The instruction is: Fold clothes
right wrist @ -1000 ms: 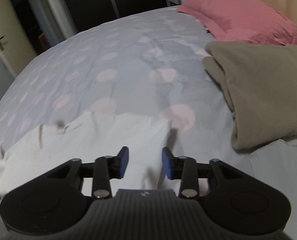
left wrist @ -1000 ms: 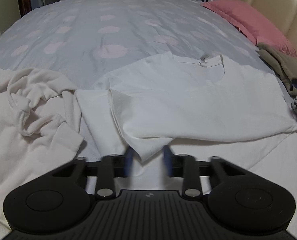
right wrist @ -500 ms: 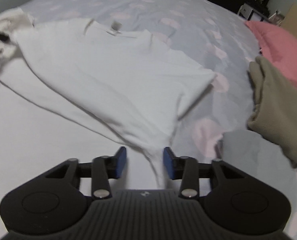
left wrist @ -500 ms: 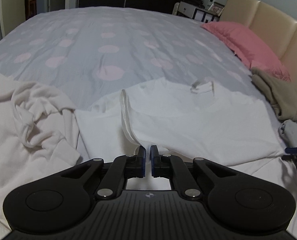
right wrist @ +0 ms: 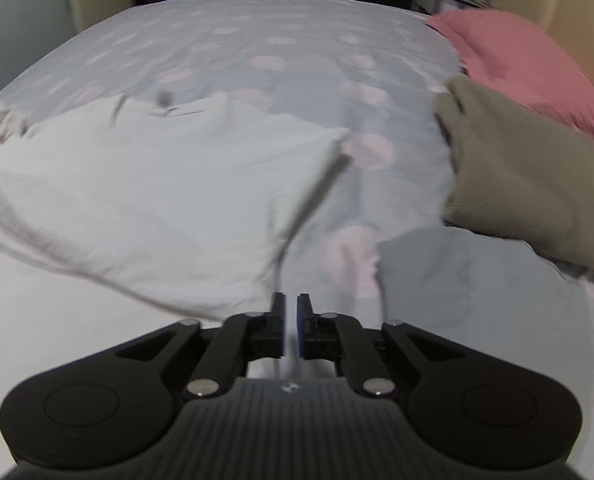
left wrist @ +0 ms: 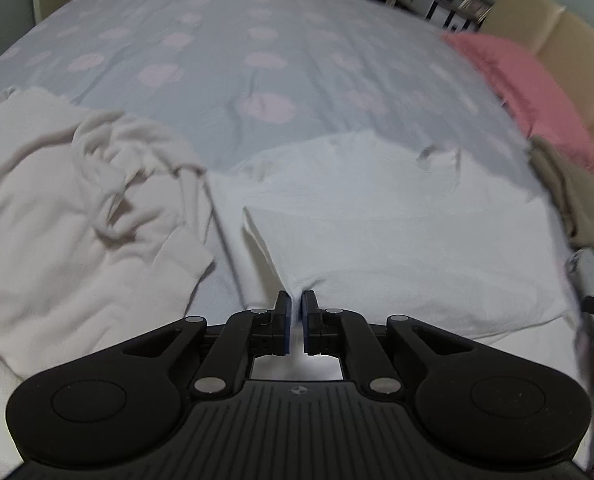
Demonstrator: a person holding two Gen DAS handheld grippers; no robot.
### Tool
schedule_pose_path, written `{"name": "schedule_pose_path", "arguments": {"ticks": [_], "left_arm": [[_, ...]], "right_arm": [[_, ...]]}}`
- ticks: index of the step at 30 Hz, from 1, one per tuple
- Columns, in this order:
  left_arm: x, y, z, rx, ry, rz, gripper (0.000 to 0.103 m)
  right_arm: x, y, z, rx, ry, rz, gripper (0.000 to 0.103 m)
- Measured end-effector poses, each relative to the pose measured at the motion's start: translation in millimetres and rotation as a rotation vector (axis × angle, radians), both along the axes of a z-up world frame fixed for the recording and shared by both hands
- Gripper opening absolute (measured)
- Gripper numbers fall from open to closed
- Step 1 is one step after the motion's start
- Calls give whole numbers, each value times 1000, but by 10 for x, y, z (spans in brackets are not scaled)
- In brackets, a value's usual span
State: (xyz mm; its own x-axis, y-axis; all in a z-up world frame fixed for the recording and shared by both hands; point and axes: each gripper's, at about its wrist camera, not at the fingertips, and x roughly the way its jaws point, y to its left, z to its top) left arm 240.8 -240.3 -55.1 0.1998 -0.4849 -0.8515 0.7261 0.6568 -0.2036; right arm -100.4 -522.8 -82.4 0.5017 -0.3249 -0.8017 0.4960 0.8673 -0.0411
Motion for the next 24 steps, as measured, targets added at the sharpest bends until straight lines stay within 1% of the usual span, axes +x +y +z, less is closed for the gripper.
{"name": "schedule_pose_path", "arguments": {"ticks": [1,2,3,4,5,6,7,9,10,11,12,13,14,15,16,17,18,19,21,23,24], "left_arm": [[5,-5,-52,24,9,0,5],[8,-2,-92,33,19,1,6],[10,1,-129,40,28,1,8],[13,3,-167,48,38,2,15],[6,6,-197,52,50,-6,20],[-8,11,-221,58,53,-14,28],[-23,18,-244,64,54,-22,33],[-46,29,-296,82,46,-25,36],[-53,36,-322,81,46,-26,37],[-60,46,-340,74,48,-26,37],[-62,57,-351,65,51,-26,37],[-69,66,-350,52,55,-31,36],[-76,74,-348,39,59,-38,36],[-82,74,-346,33,63,-50,36],[-91,72,-338,32,54,-57,36],[-101,70,-330,32,45,-63,36],[-109,69,-324,27,40,-70,37],[-124,58,-326,23,44,-80,37],[-157,36,-332,14,51,-102,38],[-190,13,-339,6,59,-123,37],[-207,1,-342,1,62,-134,34]], "right_arm": [[6,52,-12,-9,9,16,22],[7,77,-20,-9,4,22,26],[8,100,-28,-7,-3,27,26],[3,112,-22,7,-14,40,27],[18,135,-24,11,-17,62,33],[44,177,-42,-7,0,93,39],[71,222,-62,-27,18,125,51],[132,319,-125,-85,68,186,51],[160,359,-176,-117,99,211,50],[189,391,-233,-145,124,232,47],[199,403,-271,-167,140,236,45],[212,403,-300,-188,145,229,41],[218,395,-308,-200,132,219,33],[222,380,-298,-197,115,213,30],[227,378,-283,-195,108,215,26],[231,377,-267,-192,102,217,15],[238,372,-257,-195,110,211,11],[233,333,-242,-184,106,180,9],[205,194,-222,-127,87,93,8],[182,136,-239,-115,87,72,8],[178,147,-257,-114,89,84,8]]}}
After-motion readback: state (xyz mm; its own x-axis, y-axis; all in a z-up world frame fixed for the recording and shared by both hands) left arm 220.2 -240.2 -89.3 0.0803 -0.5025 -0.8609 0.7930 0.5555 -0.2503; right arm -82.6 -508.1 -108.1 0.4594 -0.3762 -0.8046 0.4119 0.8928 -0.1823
